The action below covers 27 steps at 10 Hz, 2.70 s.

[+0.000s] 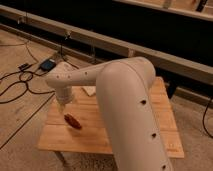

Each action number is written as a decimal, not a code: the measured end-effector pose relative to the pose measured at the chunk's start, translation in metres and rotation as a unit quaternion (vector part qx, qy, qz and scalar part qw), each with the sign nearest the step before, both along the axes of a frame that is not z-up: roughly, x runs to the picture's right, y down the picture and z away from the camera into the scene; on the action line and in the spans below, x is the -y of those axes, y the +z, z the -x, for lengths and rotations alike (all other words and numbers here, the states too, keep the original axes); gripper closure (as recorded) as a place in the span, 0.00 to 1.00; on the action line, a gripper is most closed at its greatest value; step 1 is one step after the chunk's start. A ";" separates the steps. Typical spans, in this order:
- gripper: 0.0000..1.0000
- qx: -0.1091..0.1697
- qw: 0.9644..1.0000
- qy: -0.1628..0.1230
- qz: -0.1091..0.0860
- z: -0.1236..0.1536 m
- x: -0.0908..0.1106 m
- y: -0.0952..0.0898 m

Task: Drag the pepper across the table

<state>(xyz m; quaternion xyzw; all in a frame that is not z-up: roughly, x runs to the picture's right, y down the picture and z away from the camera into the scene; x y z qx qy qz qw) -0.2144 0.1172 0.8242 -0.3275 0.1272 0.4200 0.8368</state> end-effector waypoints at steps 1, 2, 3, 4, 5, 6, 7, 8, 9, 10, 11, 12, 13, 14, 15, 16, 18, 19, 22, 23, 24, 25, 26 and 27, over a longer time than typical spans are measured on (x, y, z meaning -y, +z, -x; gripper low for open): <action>0.35 0.000 1.000 -0.002 0.004 0.004 -0.003 0.003; 0.35 -0.001 1.000 -0.002 0.008 0.006 -0.005 0.005; 0.35 -0.002 1.000 -0.002 0.013 0.012 -0.008 0.009; 0.35 -0.003 1.000 0.001 0.017 0.015 -0.009 0.012; 0.35 -0.005 1.000 0.003 0.020 0.016 -0.010 0.014; 0.35 -0.009 1.000 0.007 0.026 0.019 -0.012 0.018; 0.35 -0.010 1.000 0.006 0.028 0.021 -0.014 0.019; 0.35 -0.011 0.999 0.004 0.034 0.024 -0.018 0.021; 0.35 -0.013 0.999 0.003 0.039 0.025 -0.021 0.023; 0.35 -0.016 0.999 0.002 0.043 0.025 -0.024 0.025; 0.35 -0.017 0.999 0.000 0.046 0.027 -0.027 0.026; 0.35 -0.020 0.999 -0.001 0.047 0.027 -0.030 0.026; 0.35 -0.025 0.998 -0.003 0.050 0.026 -0.035 0.025; 0.35 -0.029 0.998 -0.004 0.052 0.024 -0.039 0.025; 0.35 -0.033 0.998 -0.005 0.052 0.023 -0.041 0.024; 0.35 -0.038 0.998 -0.008 0.050 0.020 -0.044 0.023; 0.35 -0.042 0.998 -0.012 0.046 0.018 -0.046 0.022; 0.35 -0.046 0.998 -0.017 0.042 0.016 -0.049 0.022; 0.35 -0.042 0.998 -0.027 0.042 0.018 -0.061 0.019; 0.35 -0.038 0.998 -0.028 0.047 0.021 -0.067 0.017; 0.35 -0.035 0.998 -0.027 0.050 0.023 -0.071 0.017; 0.35 -0.032 0.998 -0.024 0.055 0.024 -0.076 0.017; 0.35 -0.030 0.998 -0.018 0.056 0.027 -0.075 0.019; 0.35 -0.029 0.998 -0.014 0.055 0.027 -0.074 0.021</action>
